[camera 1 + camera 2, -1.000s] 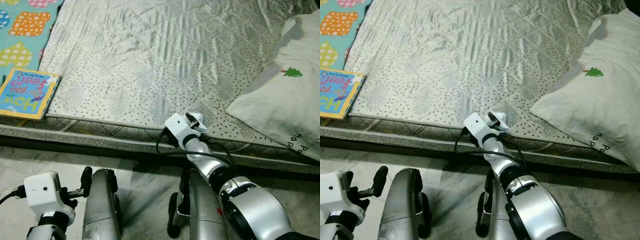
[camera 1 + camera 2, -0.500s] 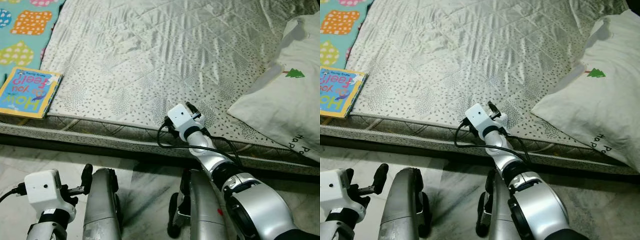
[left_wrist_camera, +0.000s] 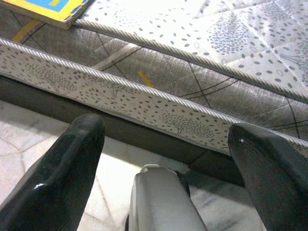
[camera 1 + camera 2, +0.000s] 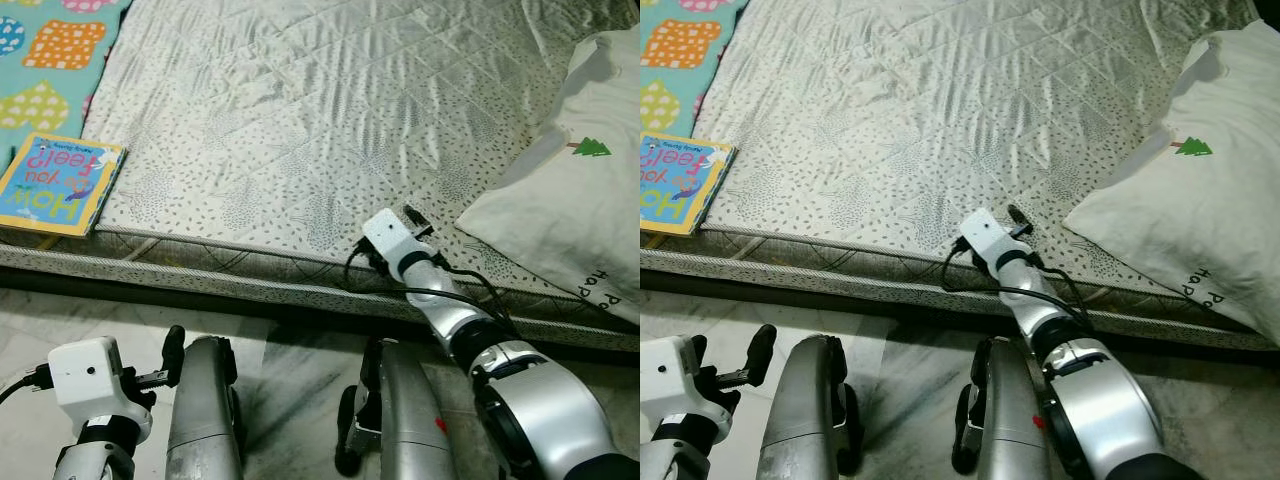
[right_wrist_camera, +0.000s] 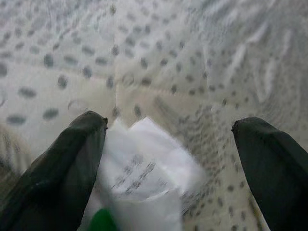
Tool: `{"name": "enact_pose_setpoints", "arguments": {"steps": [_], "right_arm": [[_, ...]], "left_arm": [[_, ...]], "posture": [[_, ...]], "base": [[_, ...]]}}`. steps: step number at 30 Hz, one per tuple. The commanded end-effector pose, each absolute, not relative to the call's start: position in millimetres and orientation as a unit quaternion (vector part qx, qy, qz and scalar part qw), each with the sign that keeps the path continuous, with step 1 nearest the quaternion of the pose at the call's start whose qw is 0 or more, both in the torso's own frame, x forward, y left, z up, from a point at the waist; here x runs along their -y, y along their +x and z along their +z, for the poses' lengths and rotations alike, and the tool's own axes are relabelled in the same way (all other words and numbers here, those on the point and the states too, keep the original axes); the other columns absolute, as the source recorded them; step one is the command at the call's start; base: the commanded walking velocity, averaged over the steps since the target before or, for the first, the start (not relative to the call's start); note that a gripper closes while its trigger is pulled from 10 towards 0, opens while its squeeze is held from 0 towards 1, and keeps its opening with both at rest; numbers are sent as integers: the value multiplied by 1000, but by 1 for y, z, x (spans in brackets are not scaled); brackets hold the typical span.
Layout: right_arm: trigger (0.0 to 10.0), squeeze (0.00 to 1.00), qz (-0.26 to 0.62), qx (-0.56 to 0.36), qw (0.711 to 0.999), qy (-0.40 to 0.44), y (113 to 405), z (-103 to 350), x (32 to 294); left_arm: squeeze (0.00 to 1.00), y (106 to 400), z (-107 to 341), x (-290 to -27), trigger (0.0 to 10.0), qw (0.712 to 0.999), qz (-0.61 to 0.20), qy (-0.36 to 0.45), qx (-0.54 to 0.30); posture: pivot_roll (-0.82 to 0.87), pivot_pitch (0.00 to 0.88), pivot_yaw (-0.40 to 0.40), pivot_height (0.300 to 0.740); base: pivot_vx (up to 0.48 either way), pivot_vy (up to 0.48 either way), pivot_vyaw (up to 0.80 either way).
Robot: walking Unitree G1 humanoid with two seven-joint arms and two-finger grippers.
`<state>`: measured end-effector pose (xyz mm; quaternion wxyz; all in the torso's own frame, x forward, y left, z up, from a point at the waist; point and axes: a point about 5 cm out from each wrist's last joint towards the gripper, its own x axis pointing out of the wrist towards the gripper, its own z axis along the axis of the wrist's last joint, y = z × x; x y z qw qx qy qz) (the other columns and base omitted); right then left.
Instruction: Clean up the room
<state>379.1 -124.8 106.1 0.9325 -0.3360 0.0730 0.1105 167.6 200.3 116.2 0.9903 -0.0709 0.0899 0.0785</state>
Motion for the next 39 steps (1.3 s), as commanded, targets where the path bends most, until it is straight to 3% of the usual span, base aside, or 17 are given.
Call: {"name": "enact_pose_setpoints", "arguments": {"steps": [1,8,9,10,11,39], "right_arm": [[10000,0,114,-111,933,-322,372,91,132],[10000,0,146,-137,932,-303,368,82,126],[2784,0,152,-139,931,-300,367,81,124],[745,0,153,-139,931,-300,366,80,124],[0,0,156,-140,932,-297,365,79,122],[0,0,162,-127,926,-318,365,80,111]], "left_arm": [[0,162,109,-204,10000,987,90,-68,-112],[0,164,108,-205,10000,987,86,-68,-114],[0,164,108,-205,10000,987,85,-68,-114],[0,164,108,-205,10000,987,85,-68,-115],[0,164,108,-205,10000,988,84,-67,-115],[0,170,107,-206,10000,988,86,-64,-111]], "posture": [[175,361,-81,590],[174,352,-72,590],[174,352,-72,590],[174,352,-72,590],[177,347,-71,590],[177,333,-74,590]], "base": [[0,0,0],[0,0,0],[0,0,0],[0,0,0],[0,0,0],[0,0,0]]}}
